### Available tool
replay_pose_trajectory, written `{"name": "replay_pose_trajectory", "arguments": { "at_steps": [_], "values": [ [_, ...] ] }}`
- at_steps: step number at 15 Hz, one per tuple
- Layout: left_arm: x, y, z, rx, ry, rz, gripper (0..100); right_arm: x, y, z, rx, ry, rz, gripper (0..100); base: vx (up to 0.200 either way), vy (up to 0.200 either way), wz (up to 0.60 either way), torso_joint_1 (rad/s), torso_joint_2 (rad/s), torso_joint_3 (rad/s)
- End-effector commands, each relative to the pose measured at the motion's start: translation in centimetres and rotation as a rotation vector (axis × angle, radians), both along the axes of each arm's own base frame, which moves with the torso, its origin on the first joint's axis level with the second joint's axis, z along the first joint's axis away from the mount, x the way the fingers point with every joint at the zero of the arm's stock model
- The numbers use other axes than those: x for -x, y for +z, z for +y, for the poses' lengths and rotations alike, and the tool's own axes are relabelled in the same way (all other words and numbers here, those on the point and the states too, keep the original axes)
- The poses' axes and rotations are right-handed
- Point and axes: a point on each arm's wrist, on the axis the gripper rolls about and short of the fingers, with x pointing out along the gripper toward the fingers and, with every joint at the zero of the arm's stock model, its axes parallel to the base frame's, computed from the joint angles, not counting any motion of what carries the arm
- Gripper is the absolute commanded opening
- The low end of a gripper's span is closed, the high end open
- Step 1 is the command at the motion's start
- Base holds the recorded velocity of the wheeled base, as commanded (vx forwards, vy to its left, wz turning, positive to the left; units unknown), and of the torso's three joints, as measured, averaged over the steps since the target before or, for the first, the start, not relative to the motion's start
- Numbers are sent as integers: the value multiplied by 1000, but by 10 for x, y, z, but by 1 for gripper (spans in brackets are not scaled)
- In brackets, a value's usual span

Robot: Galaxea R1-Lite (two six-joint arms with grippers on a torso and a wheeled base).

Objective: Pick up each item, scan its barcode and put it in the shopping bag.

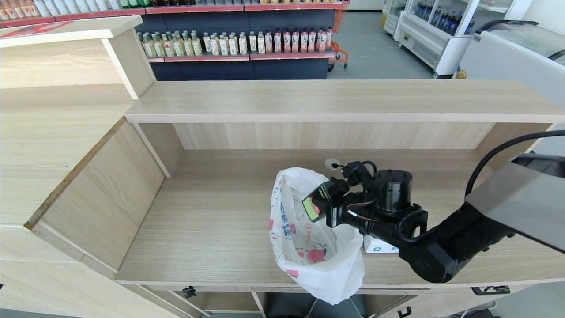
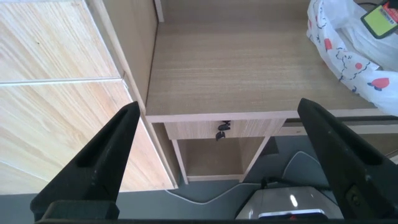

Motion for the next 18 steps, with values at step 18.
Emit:
{"name": "replay_pose_trajectory", "arguments": {
  "at_steps": [18],
  "values": [
    [0,0,0,0,0,0,100,24,-75,1,353,129,41,0,0,0,0,0,0,0]
  ]
}}
